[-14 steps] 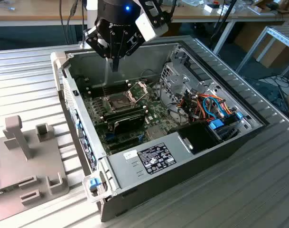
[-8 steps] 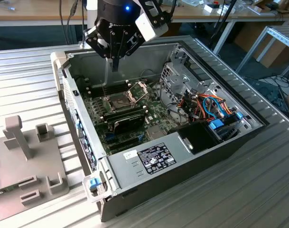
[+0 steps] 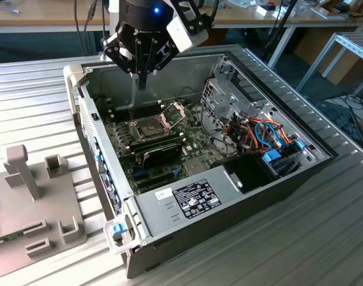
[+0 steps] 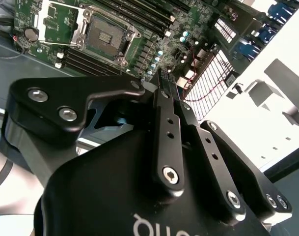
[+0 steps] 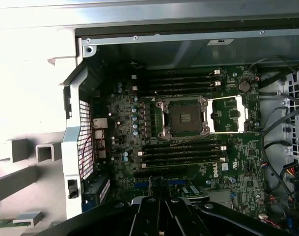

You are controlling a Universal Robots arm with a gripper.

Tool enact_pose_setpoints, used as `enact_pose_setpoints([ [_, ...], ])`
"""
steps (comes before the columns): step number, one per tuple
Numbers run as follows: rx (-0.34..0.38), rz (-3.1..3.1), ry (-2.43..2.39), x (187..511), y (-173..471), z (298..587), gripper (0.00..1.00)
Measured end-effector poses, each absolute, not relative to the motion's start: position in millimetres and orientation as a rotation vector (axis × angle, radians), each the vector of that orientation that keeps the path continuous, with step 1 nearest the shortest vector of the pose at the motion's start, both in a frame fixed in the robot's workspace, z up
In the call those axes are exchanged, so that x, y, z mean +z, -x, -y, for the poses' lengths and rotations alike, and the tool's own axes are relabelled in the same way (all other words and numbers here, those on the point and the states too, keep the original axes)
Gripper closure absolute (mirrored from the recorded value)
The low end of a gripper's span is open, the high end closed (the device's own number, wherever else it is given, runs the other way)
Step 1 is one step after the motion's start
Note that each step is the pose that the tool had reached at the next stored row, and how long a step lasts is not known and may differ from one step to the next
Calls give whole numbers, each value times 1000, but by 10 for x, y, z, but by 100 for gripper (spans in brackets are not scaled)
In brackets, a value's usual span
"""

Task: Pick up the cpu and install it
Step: 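Reach for the cpu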

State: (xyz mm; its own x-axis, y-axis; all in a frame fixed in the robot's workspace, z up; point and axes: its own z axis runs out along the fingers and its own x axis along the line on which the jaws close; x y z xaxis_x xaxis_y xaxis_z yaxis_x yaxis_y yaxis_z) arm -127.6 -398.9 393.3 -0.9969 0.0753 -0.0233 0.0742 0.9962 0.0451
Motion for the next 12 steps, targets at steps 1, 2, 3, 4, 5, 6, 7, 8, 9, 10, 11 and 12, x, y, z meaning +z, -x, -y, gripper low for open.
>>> enact_pose_setpoints([
  [1, 69, -3114, -117, 3933, 1281, 3989, 89],
  [2, 69, -3114, -117, 3933, 1295, 3989, 89],
  [3, 69, -3114, -117, 3933, 1305, 3988, 89],
  [4, 69, -3114, -117, 3933, 1313, 3988, 89],
  [5, 69, -3114, -117, 3933, 1322, 3988, 89],
  [6, 69, -3114, -116, 3933, 1322, 3988, 89],
  [7, 69, -3114, -116, 3933, 1323, 3989, 89],
  [8, 69, -3114, -117, 3933, 1323, 3988, 89],
  [9, 69, -3114, -117, 3933, 1323, 3988, 89],
  [10, 69, -3114, -117, 3933, 1323, 3988, 89],
  [11, 69, -3114, -117, 3933, 1324, 3988, 89],
  [12, 69, -3114, -117, 3933, 1324, 3989, 89],
])
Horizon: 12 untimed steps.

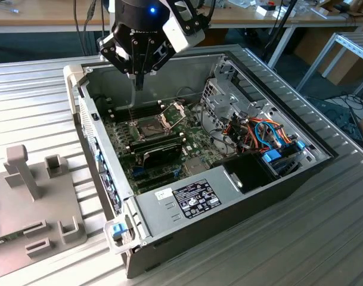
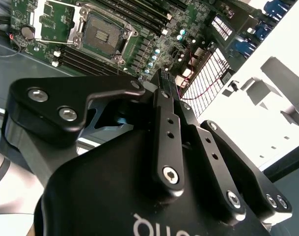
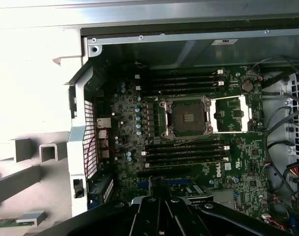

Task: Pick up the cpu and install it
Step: 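Reach for the cpu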

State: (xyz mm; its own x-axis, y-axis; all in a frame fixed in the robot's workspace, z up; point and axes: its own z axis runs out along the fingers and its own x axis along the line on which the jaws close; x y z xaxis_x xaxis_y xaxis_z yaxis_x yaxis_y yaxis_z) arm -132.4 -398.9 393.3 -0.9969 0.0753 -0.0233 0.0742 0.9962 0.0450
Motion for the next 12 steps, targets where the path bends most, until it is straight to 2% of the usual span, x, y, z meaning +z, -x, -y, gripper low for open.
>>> enact_pose_setpoints([
  [12, 69, -3114, -117, 3933, 1389, 3988, 89],
])
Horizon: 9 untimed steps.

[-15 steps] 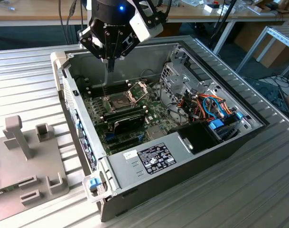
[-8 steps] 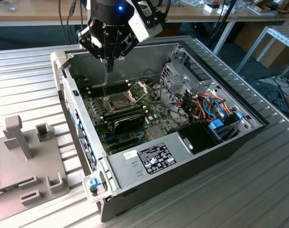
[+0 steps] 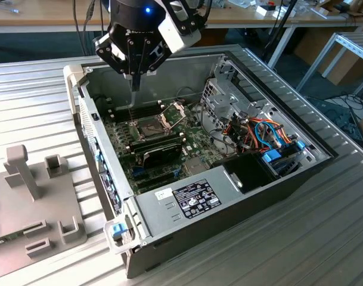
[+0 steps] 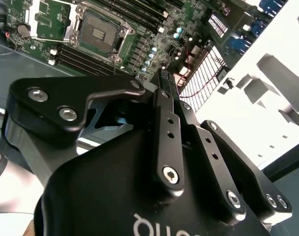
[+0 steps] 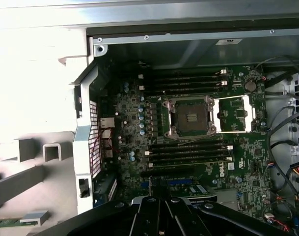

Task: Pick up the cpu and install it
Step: 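Reach for the cpu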

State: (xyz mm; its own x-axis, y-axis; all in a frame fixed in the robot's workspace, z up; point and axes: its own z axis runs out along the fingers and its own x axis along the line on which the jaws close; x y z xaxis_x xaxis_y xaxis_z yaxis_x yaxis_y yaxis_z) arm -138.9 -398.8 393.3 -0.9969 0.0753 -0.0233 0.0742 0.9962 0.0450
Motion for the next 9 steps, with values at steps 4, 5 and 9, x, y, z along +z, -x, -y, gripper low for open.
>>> enact_pose_setpoints([
  [4, 69, -3114, -117, 3933, 1404, 3988, 89],
  [5, 69, -3114, -117, 3933, 1408, 3988, 89],
  [9, 69, -3114, -117, 3933, 1422, 3989, 89],
])
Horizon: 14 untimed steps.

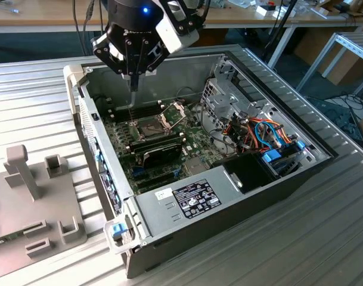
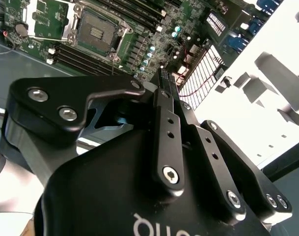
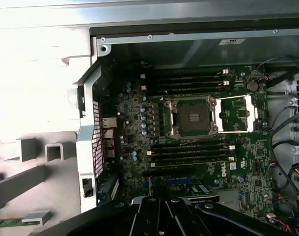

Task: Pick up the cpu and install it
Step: 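Reach for the cpu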

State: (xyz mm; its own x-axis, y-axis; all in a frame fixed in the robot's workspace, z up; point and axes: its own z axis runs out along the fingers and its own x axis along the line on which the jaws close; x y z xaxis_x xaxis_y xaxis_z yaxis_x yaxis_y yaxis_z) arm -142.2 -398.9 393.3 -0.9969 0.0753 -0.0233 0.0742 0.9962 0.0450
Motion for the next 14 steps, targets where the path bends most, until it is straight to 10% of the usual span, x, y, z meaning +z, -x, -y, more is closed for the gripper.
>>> enact_pose_setpoints([
  [14, 69, -3114, -117, 3933, 1479, 3989, 89],
])
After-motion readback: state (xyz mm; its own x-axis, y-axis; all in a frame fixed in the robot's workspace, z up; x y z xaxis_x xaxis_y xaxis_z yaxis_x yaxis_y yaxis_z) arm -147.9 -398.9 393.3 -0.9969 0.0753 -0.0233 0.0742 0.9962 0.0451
